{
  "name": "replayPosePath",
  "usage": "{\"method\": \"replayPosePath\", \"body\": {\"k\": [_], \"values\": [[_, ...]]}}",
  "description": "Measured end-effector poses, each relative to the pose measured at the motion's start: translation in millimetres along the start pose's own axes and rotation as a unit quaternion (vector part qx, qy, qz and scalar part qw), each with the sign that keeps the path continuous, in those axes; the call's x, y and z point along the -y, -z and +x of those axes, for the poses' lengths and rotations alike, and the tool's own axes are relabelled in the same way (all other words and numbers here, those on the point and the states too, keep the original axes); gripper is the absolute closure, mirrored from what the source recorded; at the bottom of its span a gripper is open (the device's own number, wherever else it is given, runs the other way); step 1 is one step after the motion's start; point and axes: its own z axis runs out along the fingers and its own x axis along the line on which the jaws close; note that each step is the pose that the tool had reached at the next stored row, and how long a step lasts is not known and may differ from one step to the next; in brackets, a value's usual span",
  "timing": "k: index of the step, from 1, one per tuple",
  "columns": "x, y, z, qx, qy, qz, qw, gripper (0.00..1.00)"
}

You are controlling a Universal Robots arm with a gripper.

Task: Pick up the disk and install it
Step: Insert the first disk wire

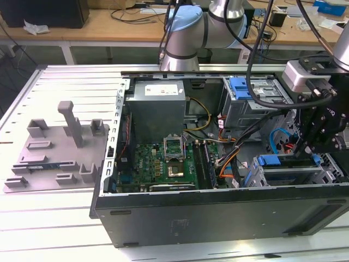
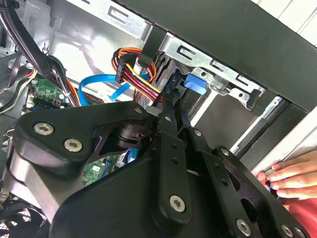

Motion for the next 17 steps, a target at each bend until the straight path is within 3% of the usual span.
{"method": "replayPosePath", "body": {"k": [3,4,6,7,9,13,14,17], "values": [[0.0,-0.3,-0.1,0.0003,0.0,-0.0001,1.0,0.83],[0.0,-0.4,0.0,0.0005,0.0,0.0,1.0,0.76],[0.0,0.3,0.0,0.0002,0.0,0.0,1.0,0.76],[0.0,1.5,0.0,0.0002,0.0,0.0002,1.0,0.7],[0.1,3.7,0.1,0.0002,0.0,0.0008,1.0,0.7],[0.3,21.2,0.0,0.0003,0.0,0.0011,1.0,0.7],[0.3,32.1,-0.7,0.0002,0.0,0.0012,1.0,0.7],[0.4,35.3,-1.1,0.0004,0.0,0.0011,1.0,0.7]]}}
